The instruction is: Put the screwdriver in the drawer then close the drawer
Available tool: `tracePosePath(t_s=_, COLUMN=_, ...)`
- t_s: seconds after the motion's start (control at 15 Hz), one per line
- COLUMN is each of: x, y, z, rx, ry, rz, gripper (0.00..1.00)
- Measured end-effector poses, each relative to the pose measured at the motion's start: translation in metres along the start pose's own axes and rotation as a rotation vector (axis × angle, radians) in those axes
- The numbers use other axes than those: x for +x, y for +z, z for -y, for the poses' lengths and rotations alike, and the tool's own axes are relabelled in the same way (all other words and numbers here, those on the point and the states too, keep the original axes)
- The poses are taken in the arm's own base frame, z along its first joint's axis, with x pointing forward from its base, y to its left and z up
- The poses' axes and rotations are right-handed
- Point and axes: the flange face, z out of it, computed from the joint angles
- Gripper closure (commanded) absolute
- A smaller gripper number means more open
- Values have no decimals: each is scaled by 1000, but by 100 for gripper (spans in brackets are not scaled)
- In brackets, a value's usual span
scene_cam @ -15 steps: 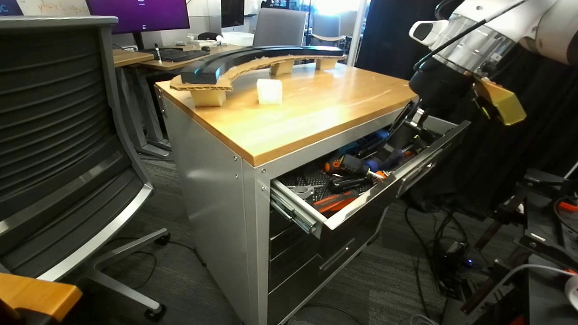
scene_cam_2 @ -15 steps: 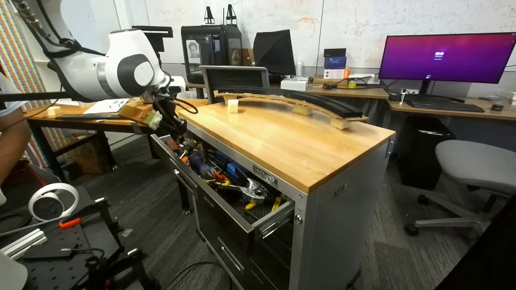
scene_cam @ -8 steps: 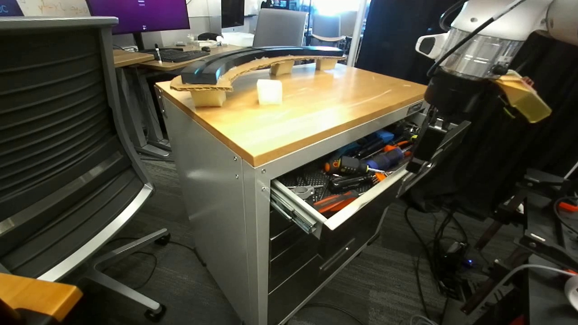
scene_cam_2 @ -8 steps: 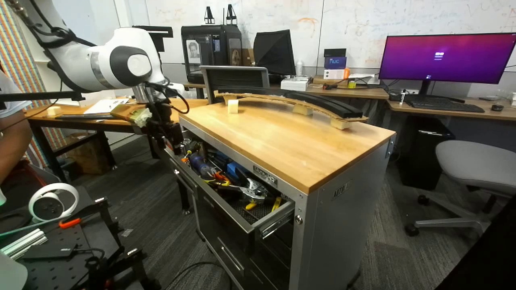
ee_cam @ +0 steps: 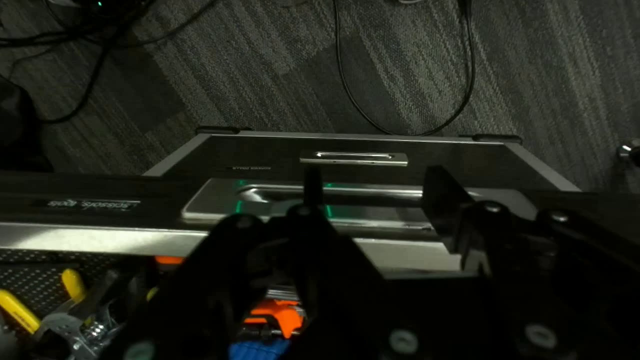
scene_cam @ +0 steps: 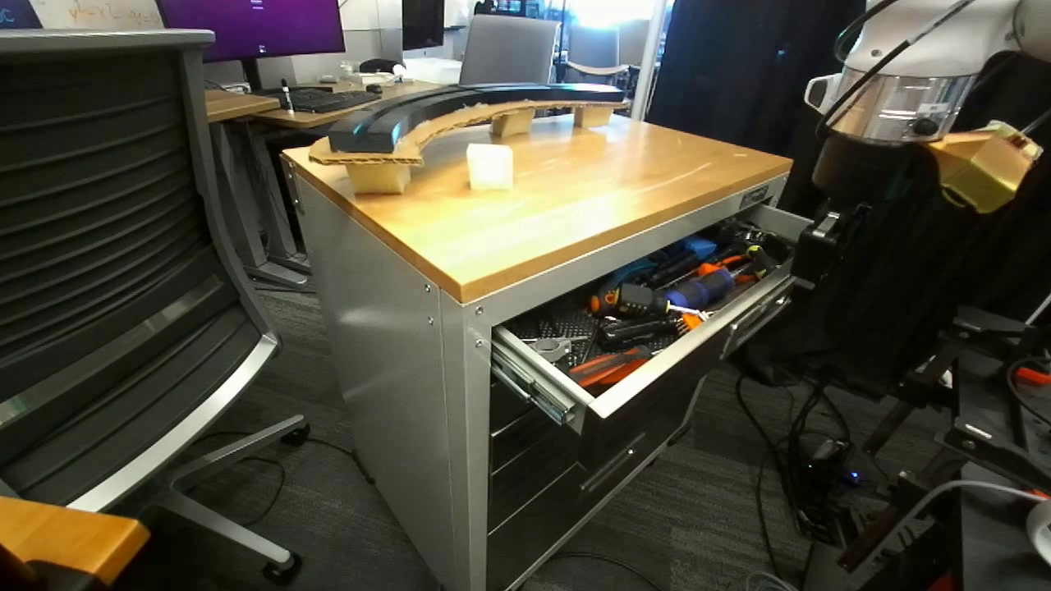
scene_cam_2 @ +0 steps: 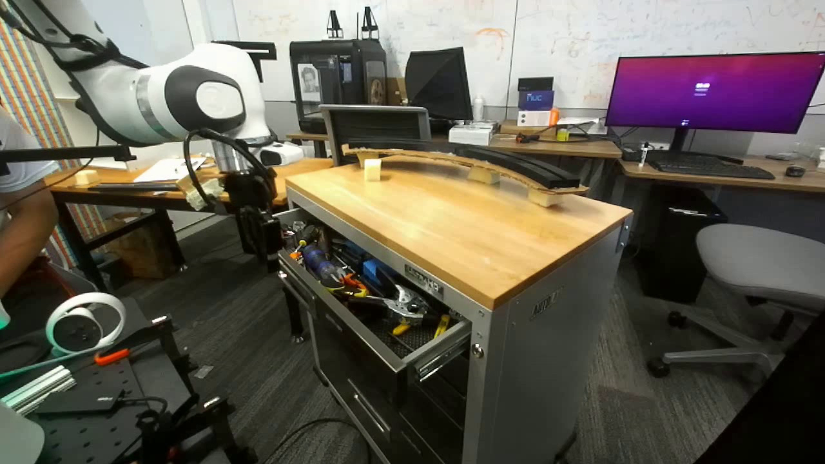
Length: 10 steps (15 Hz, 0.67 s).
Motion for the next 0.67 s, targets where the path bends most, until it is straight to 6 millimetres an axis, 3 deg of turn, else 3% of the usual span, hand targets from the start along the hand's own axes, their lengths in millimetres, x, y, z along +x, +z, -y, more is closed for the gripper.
tracePosePath(t_s=0.2, x=8, y=11, z=-3, rx=45, ry=67, rz=-32, gripper=97)
tracePosePath(t_s=0.4, x=13, y=29, z=2, rx=71, ry=90, rz=-33, gripper=100)
tracePosePath(t_s=0.67, x=20, y=47, z=7, rx=66, ry=123, rz=-42, gripper=95)
